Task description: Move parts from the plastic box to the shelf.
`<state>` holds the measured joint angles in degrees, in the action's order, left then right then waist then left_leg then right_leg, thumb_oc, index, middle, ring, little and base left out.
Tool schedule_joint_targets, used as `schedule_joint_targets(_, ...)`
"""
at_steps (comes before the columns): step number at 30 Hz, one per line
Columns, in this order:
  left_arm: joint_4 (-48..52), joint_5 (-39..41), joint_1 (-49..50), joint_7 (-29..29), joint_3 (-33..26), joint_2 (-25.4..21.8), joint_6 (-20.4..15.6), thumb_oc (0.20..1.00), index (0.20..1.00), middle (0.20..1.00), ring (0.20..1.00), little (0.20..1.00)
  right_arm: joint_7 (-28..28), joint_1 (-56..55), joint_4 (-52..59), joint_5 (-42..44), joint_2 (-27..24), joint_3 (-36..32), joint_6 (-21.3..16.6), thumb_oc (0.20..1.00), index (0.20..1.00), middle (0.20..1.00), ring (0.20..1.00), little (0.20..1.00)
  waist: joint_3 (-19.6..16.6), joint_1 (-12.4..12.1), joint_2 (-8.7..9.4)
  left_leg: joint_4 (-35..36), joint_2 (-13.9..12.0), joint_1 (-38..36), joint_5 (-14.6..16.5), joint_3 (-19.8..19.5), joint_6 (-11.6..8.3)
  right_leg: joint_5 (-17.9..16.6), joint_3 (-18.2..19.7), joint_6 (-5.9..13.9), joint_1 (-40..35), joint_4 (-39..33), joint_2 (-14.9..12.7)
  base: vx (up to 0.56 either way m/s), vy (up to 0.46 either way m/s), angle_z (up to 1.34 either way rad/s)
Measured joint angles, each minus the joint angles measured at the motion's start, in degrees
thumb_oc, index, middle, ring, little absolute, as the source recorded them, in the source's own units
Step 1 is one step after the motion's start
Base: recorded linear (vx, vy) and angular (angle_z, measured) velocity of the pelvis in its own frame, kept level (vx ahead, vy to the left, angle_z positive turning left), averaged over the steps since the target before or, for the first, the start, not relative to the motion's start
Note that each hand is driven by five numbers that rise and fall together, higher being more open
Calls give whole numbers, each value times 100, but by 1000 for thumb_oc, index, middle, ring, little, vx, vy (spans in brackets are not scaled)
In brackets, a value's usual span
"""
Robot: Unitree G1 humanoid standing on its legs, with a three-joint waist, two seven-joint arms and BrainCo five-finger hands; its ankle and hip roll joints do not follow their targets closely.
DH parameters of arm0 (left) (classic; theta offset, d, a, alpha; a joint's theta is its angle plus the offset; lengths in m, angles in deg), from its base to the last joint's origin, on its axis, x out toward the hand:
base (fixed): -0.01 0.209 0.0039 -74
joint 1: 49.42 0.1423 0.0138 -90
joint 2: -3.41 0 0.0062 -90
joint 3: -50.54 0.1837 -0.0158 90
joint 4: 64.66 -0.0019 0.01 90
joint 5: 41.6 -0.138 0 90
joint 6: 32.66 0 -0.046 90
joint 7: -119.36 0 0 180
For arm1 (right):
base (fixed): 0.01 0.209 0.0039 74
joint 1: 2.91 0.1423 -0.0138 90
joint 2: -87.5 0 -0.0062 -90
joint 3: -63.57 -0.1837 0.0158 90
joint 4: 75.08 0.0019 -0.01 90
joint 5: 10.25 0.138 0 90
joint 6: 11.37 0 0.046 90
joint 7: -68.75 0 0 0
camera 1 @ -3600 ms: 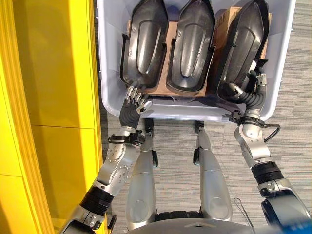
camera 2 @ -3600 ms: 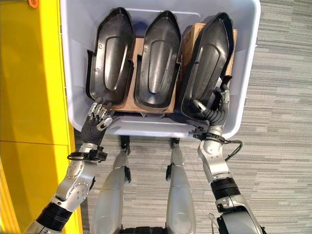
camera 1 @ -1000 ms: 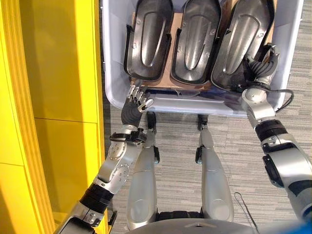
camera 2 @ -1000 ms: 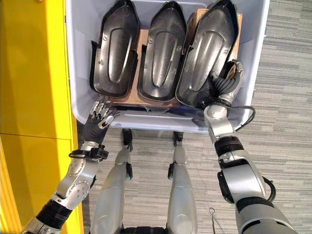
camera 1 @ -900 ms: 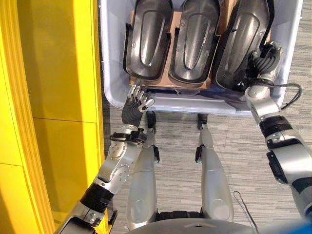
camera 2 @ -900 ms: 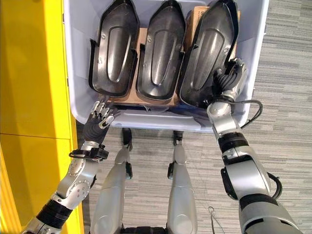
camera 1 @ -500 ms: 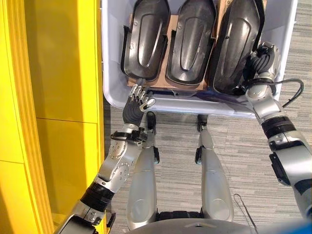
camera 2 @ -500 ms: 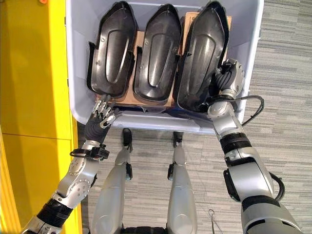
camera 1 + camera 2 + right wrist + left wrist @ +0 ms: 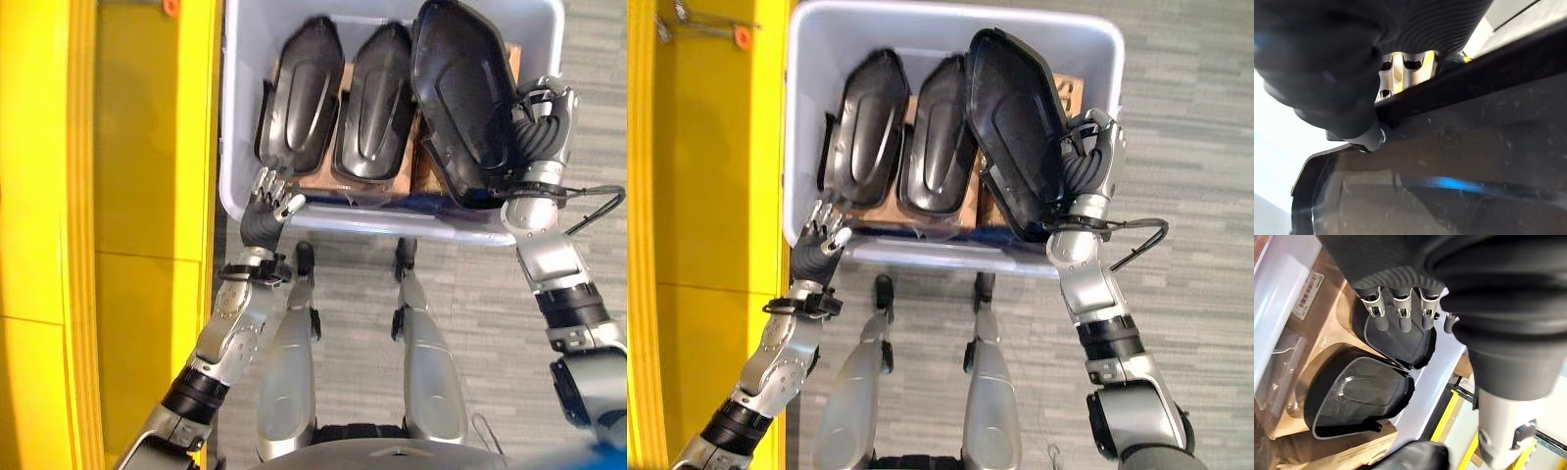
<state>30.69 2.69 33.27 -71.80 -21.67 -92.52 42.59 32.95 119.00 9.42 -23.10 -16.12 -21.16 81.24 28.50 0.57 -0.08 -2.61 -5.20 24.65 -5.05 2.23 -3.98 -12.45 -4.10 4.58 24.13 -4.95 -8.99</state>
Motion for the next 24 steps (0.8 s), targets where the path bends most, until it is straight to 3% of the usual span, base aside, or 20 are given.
schedule_joint_targets(2, -3, 0, 125, 2, -1, -7, 10, 1000, 1000, 1000, 1000, 1000, -40, -49, 15, -58, 0, -42, -56, 200, 200, 200, 200, 200, -196, -9, 58, 46, 6, -5, -3, 0, -3, 8, -6, 5, 1, -23, 0, 33, -3, 3)
schedule_joint_targets(12, -16, 0, 310, 217, -21, -54, 67, 1000, 1000, 1000, 1000, 1000, -20, -270, 23, -110, 73, -73, -285, 200, 200, 200, 200, 200, -303, -55, 91, 80, 4, -409, 45, -126, 9, 132, -166, -14, -481, -25, -10, 29, -13, 6)
schedule_joint_targets(18, -17, 5, 607, 286, -60, -92, 139, 1000, 1000, 1000, 1000, 1000, 342, -758, 224, 1204, 541, -138, -792, 200, 200, 200, 200, 200, -361, -93, 111, 167, -4, -779, 58, -124, 2, 156, -172, 16, -810, -25, -9, 47, -16, 0)
schedule_joint_targets(20, -41, 8, 676, 405, -148, -95, 214, 1000, 1000, 1000, 1000, 1000, 754, -1004, 178, 2047, 620, 44, -1023, 200, 200, 200, 200, 200, -453, -128, 124, 198, -16, -987, 79, -133, -22, 215, -206, 24, -1020, -26, -11, 73, -30, 5)
schedule_joint_targets(24, -67, 8, 920, 508, -345, -90, 257, 1000, 1000, 1000, 1000, 1000, 1285, -1248, 140, 2592, 617, 256, -1102, 200, 200, 200, 200, 200, -744, -164, 138, 279, -41, -1265, 103, -201, -28, 321, -310, 32, -1320, -29, -5, 70, -24, 10)
